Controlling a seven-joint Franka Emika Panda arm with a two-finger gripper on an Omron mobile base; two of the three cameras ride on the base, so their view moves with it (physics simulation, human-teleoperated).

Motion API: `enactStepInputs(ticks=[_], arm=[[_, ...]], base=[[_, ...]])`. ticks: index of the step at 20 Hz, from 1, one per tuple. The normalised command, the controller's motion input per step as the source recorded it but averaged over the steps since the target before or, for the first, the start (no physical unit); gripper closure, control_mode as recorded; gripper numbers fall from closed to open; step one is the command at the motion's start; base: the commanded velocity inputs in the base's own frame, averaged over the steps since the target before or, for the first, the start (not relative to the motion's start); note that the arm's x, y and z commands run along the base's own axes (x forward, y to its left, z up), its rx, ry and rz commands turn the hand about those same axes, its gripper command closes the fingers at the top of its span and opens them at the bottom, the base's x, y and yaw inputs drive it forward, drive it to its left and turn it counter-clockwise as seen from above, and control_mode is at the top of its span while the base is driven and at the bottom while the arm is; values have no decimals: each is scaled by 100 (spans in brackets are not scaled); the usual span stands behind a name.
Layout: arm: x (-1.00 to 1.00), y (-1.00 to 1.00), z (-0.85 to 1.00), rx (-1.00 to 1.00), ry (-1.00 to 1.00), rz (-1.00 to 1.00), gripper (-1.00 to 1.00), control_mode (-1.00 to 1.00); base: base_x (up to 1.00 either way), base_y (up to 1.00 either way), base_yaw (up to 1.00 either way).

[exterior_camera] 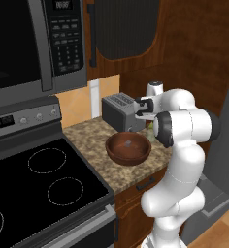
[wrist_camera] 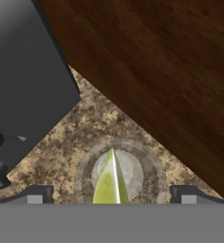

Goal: Grab a lemon wedge from the fridge and one ice cube from the ice bowl, and put them in the glass of lemonade.

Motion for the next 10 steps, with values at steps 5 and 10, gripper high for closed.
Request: enactStepInputs(ticks=[5, 10], arm=[[-3, 0, 0, 0, 0, 0, -100, -100], [-2, 0, 0, 0, -1, 0, -100, -100]], base=[[0, 0, 0], [0, 0, 0]])
